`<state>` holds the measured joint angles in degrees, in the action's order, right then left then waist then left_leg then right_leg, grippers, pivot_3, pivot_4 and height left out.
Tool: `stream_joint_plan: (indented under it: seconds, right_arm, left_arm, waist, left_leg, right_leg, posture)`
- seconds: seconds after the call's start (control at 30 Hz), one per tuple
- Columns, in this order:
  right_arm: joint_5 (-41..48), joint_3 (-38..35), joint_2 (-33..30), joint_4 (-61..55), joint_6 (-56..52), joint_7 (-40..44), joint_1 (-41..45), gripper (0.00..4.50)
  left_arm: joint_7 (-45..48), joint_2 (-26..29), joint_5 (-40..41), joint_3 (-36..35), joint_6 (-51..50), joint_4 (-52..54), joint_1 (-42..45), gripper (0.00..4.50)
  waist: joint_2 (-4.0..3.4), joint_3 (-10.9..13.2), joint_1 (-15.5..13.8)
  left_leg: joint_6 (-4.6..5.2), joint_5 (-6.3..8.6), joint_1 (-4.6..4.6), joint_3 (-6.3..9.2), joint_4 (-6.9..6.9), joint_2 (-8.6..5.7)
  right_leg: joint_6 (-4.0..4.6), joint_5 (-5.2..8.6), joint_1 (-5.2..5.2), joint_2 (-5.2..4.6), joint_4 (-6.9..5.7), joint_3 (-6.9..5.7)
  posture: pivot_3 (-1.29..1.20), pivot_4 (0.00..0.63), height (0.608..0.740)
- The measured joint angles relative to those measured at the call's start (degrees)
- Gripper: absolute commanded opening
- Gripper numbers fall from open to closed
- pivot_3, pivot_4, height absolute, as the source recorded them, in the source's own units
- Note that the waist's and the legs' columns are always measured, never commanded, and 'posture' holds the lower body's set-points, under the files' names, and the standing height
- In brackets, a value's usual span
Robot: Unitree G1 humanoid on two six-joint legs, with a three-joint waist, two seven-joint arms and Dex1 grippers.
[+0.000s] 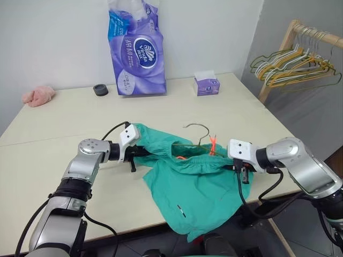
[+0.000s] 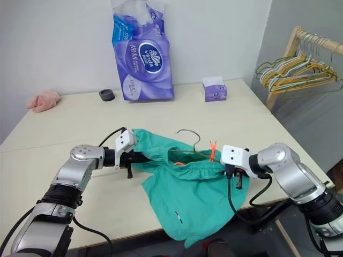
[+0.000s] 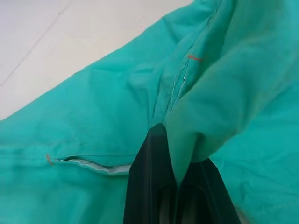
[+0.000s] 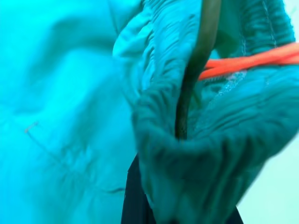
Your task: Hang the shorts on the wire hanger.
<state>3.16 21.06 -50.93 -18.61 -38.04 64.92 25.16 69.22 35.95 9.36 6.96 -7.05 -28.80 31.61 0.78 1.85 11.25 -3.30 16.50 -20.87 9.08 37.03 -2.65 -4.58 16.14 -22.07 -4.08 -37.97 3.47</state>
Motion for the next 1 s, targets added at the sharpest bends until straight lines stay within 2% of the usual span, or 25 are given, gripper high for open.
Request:
stream_joint_plan:
  seconds: [0.37, 0.67, 0.8, 1.0]
  right_arm:
    - [1.3, -2.0, -2.8, -0.4, 0.3, 0.1, -1.9, 0.0]
    - [3.2, -2.6, -1.7, -0.7, -1.7, -1.2, -1.9, 0.0]
    - [4.2, -3.9, -1.3, -0.8, -2.7, -1.8, -1.9, 0.0]
    - [5.8, -5.4, -0.9, -1.5, -4.8, -3.1, -2.5, 0.0]
  left_arm:
    - [-1.0, 0.0, -1.4, 0.0, 1.6, -0.9, 0.0, 0.02]
    - [-1.3, -0.1, -1.8, 0.0, 2.3, 1.1, -1.7, 0.02]
    - [-3.2, -1.8, -1.3, -0.7, 2.3, 1.7, -2.0, 0.88]
    - [-5.4, -1.6, -1.3, -1.7, 3.8, 4.6, -2.3, 2.59]
  waist:
    - [0.0, 0.0, 0.0]
    - [0.0, 0.0, 0.0]
    - [0.0, 0.0, -0.1]
    - [0.0, 0.0, 0.0]
  left_leg:
    - [0.0, 0.0, 0.0, -0.01, 0.0, 0.0]
    - [0.0, 0.0, 0.0, 0.0, 0.0, 0.01]
    - [0.0, 0.0, 0.0, 0.0, 0.01, 0.0]
    - [0.0, 0.0, 0.0, -0.01, 0.0, 0.02]
  right_leg:
    - [0.0, 0.0, 0.01, 0.0, 0.01, 0.0]
    - [0.0, 0.0, 0.01, 0.0, 0.0, 0.0]
    - [0.0, 0.0, 0.03, -0.01, 0.02, 0.0]
    - [0.0, 0.0, 0.02, -0.01, 0.02, 0.01]
  posture:
    - [-0.21, 0.0, 0.74]
    - [-0.22, 0.0, 0.74]
    - [-0.23, 0.0, 0.74]
    - [-0.25, 0.0, 0.74]
